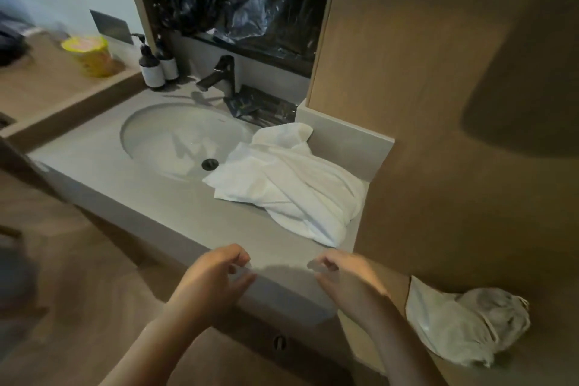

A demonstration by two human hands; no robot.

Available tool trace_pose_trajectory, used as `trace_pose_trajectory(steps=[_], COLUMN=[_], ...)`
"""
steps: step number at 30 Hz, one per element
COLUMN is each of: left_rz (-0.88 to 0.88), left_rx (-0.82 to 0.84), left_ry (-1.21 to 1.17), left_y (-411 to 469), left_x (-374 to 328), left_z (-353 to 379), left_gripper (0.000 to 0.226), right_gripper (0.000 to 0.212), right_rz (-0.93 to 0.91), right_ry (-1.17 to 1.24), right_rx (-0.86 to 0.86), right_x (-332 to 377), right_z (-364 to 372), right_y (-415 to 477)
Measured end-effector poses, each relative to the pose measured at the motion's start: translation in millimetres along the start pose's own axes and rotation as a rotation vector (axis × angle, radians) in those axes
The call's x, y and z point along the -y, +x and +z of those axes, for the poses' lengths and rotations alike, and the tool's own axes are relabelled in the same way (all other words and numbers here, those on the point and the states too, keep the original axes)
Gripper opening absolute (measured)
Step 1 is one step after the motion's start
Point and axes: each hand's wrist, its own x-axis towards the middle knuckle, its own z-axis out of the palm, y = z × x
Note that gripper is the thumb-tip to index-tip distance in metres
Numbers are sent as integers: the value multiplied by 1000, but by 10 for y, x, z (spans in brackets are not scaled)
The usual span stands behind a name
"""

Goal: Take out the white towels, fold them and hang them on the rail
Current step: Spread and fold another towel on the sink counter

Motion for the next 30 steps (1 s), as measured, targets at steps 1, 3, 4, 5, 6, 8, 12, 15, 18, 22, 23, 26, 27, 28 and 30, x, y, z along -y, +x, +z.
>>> trace_pose_trajectory(steps=[1,3,4,5,6,8,12,15,18,22,23,26,27,28,30], left_rz=[16,32,37,41,44,54,84,99,101,94,89,68,60,51,39], left_rx=[-1,11,18,24,31,48,44,26,1,-33,-41,-49,-41,-31,-3], left_ry=[5,2,-2,-5,-10,-23,-50,-54,-44,-28,-27,-27,-27,-29,-37], left_y=[11,57,93,132,175,268,508,711,937,1266,1342,1546,1607,1665,1777], left_x=[89,244,308,360,401,457,479,483,461,405,394,384,388,391,399], left_z=[-96,-265,-329,-378,-415,-464,-496,-519,-568,-664,-688,-726,-730,-728,-719], left_gripper=[12,21,23,24,25,25,27,27,26,21,22,24,24,23,22], right_gripper=[19,13,11,11,12,14,19,21,15,27,29,33,35,36,39], right_rz=[1,10,16,24,32,34,33,42,66,61,49,19,23,34,71], right_ry=[7,25,29,31,28,19,30,20,59,46,50,60,67,71,78], right_rx=[-2,-18,-25,-28,-34,-57,-100,-142,-153,-194,-210,-225,-224,-225,-224], right_x=[110,295,365,417,463,521,586,591,604,640,652,678,677,674,659], right_z=[38,103,127,143,149,145,68,14,-45,-145,-168,-207,-212,-218,-209], right_y=[37,85,102,103,112,143,294,486,761,1162,1244,1460,1517,1570,1642])
